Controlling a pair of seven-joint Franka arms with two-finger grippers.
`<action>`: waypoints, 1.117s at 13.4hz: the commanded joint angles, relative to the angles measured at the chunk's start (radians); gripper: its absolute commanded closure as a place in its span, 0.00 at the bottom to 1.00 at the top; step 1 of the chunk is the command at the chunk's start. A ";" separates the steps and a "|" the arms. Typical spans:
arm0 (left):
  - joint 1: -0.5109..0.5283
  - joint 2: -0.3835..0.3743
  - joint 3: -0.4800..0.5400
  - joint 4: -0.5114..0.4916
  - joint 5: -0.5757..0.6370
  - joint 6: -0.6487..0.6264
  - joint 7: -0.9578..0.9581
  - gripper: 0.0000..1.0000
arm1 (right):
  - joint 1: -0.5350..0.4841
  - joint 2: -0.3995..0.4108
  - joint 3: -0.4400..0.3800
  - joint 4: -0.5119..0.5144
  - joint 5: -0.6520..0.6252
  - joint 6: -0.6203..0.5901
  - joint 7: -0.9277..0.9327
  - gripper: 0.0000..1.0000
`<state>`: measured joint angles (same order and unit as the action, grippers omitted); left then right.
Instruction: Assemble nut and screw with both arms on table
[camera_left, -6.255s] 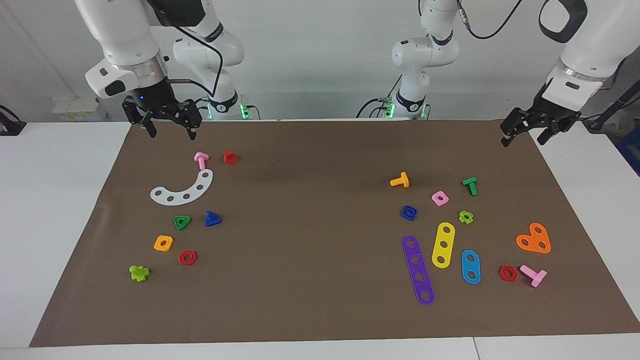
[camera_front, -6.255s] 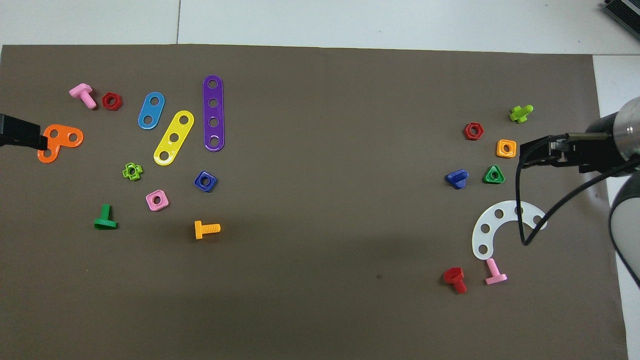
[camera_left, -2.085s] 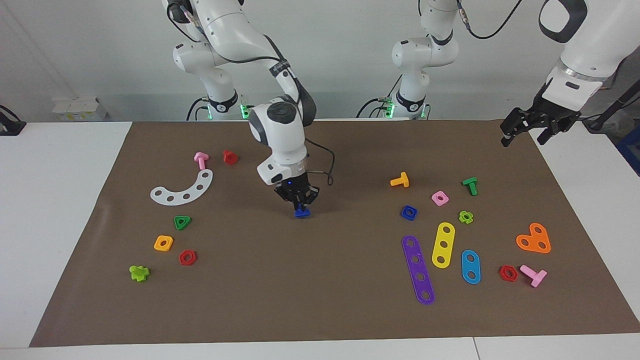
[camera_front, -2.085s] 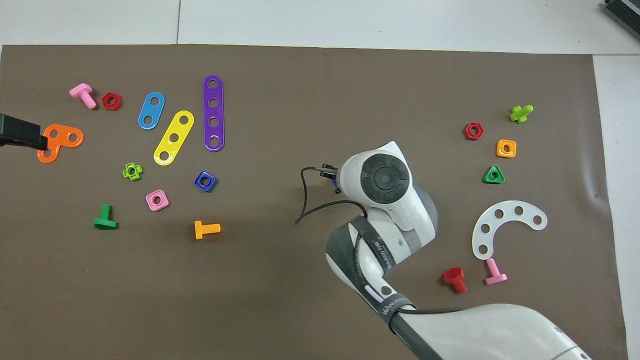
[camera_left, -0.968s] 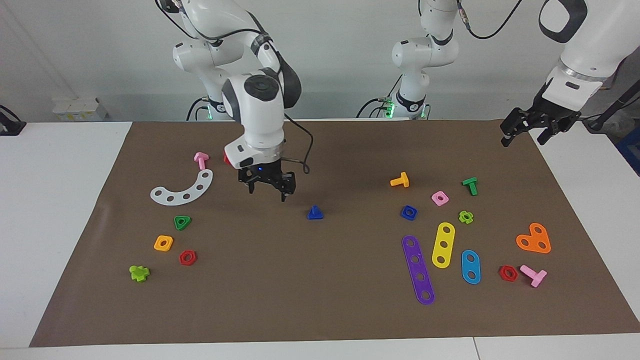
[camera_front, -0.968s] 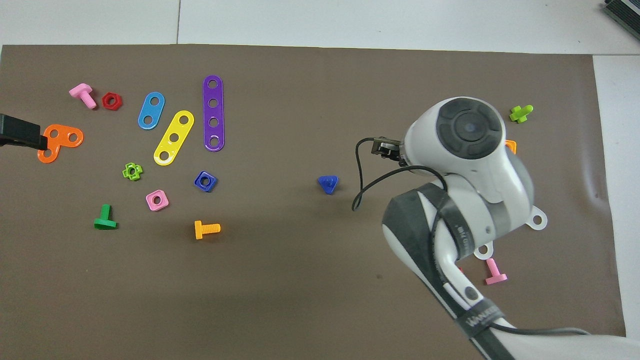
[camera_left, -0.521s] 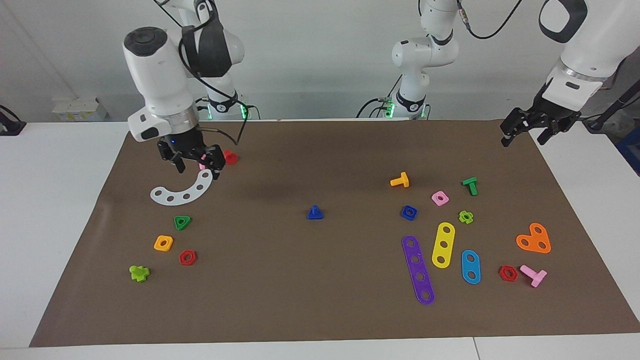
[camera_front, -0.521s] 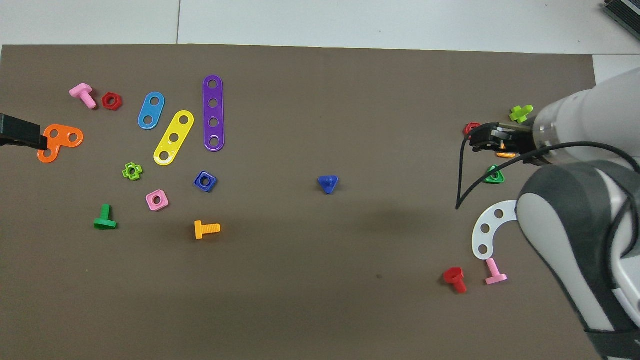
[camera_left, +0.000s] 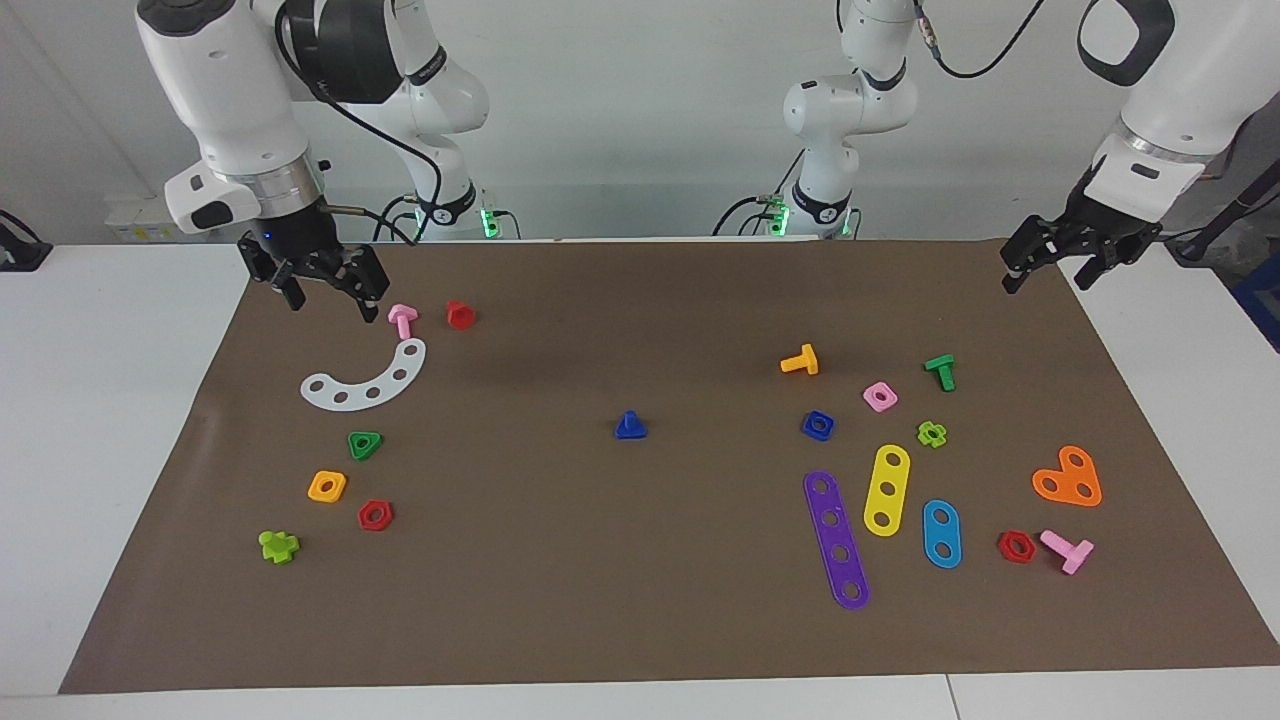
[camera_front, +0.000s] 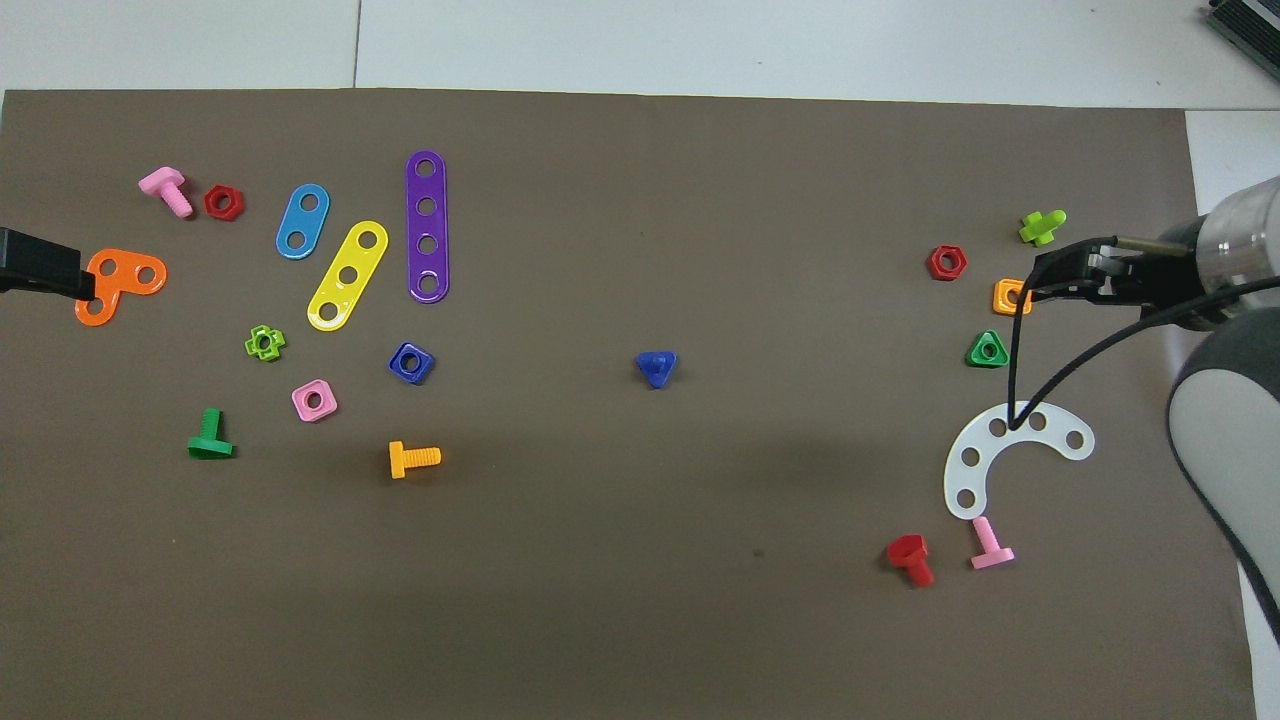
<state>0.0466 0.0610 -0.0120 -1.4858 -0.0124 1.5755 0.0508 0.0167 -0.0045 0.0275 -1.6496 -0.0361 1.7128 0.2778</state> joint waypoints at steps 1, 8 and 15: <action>0.001 -0.030 -0.002 -0.036 0.020 0.014 -0.003 0.00 | -0.021 -0.008 0.009 0.034 0.028 -0.058 -0.034 0.00; -0.051 -0.049 -0.011 -0.040 0.017 -0.066 -0.006 0.00 | -0.015 -0.023 0.015 0.063 0.016 -0.153 -0.093 0.00; -0.151 -0.093 -0.014 -0.238 0.011 0.136 -0.104 0.05 | -0.009 -0.038 0.017 0.033 0.028 -0.170 -0.095 0.00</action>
<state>-0.0591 0.0152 -0.0343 -1.5995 -0.0125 1.6137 0.0066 0.0178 -0.0308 0.0384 -1.5986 -0.0320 1.5357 0.1999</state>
